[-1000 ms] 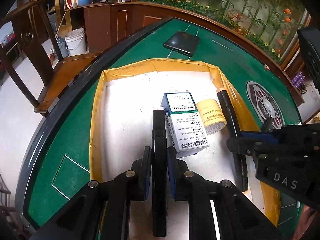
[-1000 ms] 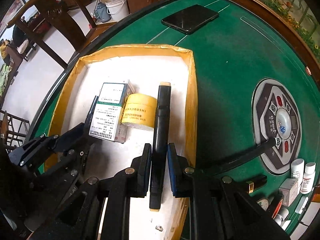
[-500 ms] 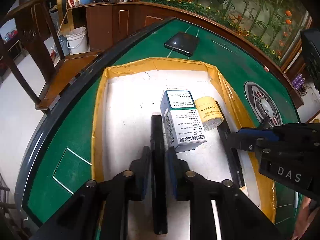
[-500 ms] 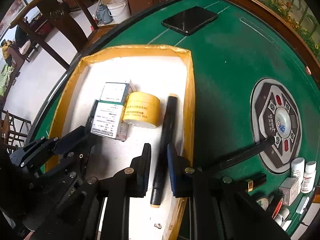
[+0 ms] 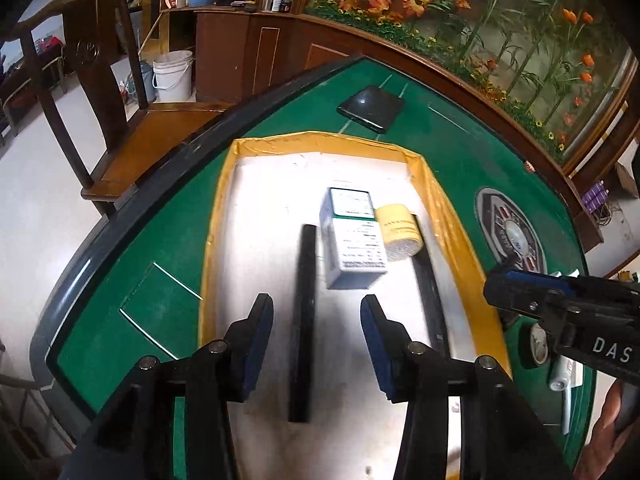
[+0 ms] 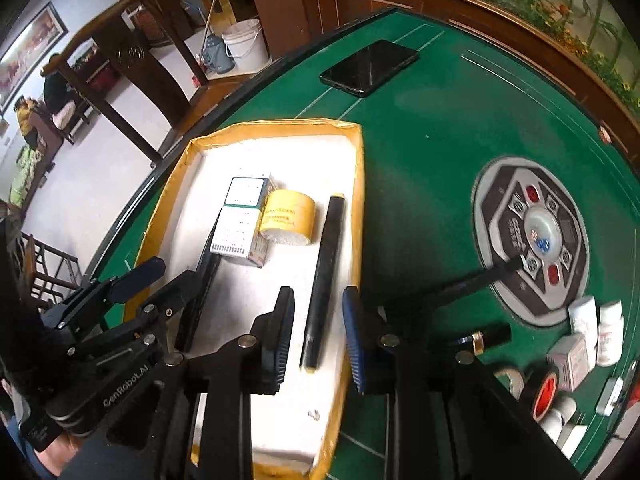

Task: Organize rigid objects
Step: 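Swing the right tool back toward the remaining items on the felt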

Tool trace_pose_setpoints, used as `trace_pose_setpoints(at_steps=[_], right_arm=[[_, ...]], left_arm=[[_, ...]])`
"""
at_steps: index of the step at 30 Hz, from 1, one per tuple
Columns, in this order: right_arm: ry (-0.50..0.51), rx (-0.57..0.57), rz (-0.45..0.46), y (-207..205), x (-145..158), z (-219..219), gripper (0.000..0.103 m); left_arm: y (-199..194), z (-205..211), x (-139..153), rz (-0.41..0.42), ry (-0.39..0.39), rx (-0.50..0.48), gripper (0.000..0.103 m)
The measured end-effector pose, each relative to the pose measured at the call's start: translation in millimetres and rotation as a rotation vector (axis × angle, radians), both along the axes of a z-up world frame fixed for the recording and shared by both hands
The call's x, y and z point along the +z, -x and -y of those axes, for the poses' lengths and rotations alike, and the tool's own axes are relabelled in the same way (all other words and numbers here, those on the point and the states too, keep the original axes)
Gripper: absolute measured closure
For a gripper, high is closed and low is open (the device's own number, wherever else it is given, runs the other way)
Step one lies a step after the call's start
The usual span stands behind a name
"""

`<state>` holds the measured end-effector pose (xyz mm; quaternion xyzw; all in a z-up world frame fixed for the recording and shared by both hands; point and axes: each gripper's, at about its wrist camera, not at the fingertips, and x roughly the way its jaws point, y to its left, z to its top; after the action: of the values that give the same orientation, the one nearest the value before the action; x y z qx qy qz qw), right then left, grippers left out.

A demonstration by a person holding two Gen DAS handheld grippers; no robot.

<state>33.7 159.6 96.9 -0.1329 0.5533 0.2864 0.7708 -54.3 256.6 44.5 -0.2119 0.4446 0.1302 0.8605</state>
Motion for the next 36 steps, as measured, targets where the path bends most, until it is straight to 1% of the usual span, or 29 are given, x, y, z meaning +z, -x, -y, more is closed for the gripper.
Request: trace_pose_setpoints(at_steps=[1, 5, 10, 12, 15, 16, 19, 22, 23, 26, 31, 34, 36], right_arm=[[-0.013, -0.007, -0.004, 0.8, 1.8, 6.4, 0.079], [-0.052, -0.043, -0.009, 5.9, 9.6, 37.6, 0.074], [-0.091, -0.092, 0.000, 13.9, 15.8, 89.1, 0.073], [-0.105, -0.133, 0.007, 16.5, 16.9, 119.2, 0.073], [-0.117, -0.226, 0.007, 18.2, 14.4, 170.9, 0.071], [-0.125, -0.274, -0.001, 18.7, 12.6, 193.1, 0.070], [-0.145, -0.380, -0.026, 20.8, 7.1, 241.7, 0.070], [-0.156, -0.490, -0.058, 30.3, -4.1, 291.9, 0.070], [-0.157, -0.511, -0.071, 34.6, -8.9, 302.7, 0.070], [-0.153, -0.553, -0.100, 43.9, -20.4, 330.0, 0.070], [-0.143, -0.555, -0.124, 57.8, -31.4, 352.2, 0.070], [-0.138, -0.552, -0.114, 63.9, -30.2, 364.3, 0.070], [-0.141, -0.563, -0.112, 66.0, -29.0, 373.9, 0.067]], left_arm=[[0.1, 5.0, 3.3, 0.007, -0.005, -0.003, 0.055], [-3.1, 27.5, 16.3, 0.036, -0.025, -0.039, 0.055], [-11.2, 71.3, 29.9, 0.063, -0.034, -0.142, 0.054], [-16.1, 94.2, 33.0, 0.067, -0.035, -0.202, 0.050], [-21.6, 121.8, 36.0, 0.067, -0.034, -0.273, 0.049], [-24.0, 133.2, 35.8, 0.062, -0.032, -0.301, 0.049], [-27.0, 162.6, 33.2, 0.050, -0.024, -0.376, 0.049], [-29.2, 190.7, 29.8, 0.034, -0.022, -0.442, 0.049], [-30.8, 205.8, 27.9, 0.024, -0.020, -0.475, 0.049], [-34.4, 237.7, 24.9, 0.008, -0.020, -0.554, 0.049], [-45.6, 287.5, 21.8, -0.021, -0.021, -0.682, 0.049], [-55.2, 307.9, 16.1, -0.051, -0.027, -0.730, 0.049], [-62.5, 319.7, 9.8, -0.079, -0.031, -0.765, 0.049]])
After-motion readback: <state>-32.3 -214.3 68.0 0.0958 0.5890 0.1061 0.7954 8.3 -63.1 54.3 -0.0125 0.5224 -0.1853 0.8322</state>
